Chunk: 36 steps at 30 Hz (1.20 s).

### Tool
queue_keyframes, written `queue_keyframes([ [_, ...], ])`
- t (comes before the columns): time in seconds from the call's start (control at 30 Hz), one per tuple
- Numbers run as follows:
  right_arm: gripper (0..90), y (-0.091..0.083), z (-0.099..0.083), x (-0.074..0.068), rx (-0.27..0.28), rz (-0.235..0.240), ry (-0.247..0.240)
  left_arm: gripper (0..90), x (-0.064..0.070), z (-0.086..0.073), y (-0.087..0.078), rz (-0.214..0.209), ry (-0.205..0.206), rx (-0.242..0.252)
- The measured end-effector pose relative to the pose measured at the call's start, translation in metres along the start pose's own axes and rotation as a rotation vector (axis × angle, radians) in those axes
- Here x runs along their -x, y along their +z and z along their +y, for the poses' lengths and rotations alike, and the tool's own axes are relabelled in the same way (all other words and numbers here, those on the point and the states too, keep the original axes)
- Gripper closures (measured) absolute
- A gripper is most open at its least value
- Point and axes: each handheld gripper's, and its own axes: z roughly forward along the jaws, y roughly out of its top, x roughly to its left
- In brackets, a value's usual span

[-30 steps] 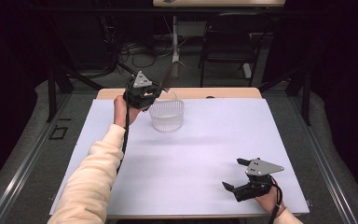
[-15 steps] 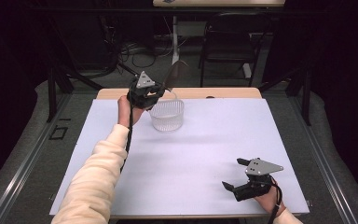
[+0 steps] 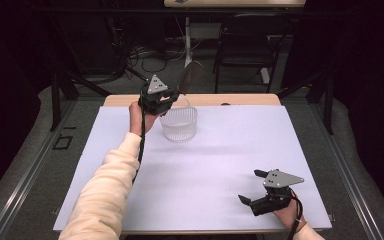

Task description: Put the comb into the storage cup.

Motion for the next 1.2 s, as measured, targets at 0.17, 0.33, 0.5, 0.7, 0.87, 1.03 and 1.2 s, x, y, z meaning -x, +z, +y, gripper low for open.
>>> queue_keyframes([
  [0.17,0.0,0.001,0.000,0.000,-0.005,0.007,-0.001,72.1,0.001,-0.001,0.003,-0.004,-0.008,0.010],
  [0.33,0.0,0.001,0.000,-0.001,-0.005,0.009,-0.001,72.1,0.003,-0.002,0.006,-0.007,-0.010,0.025],
  [0.5,0.0,0.000,0.000,-0.001,-0.002,0.009,0.001,72.0,0.003,-0.003,0.008,-0.011,-0.010,0.037],
  [0.7,0.0,0.000,0.000,0.000,0.002,0.011,0.004,72.1,0.002,-0.004,0.009,-0.009,-0.008,0.051],
  [0.87,0.0,0.000,0.000,0.000,-0.001,0.010,0.002,72.1,0.002,-0.006,0.012,-0.012,-0.012,0.056],
  [1.03,0.0,0.000,0.000,0.000,-0.001,0.011,0.004,72.1,0.003,-0.008,0.015,-0.012,-0.016,0.062],
  [1.2,0.0,-0.001,0.000,0.000,0.006,0.006,0.004,72.1,0.005,-0.011,0.019,-0.013,-0.018,0.064],
])
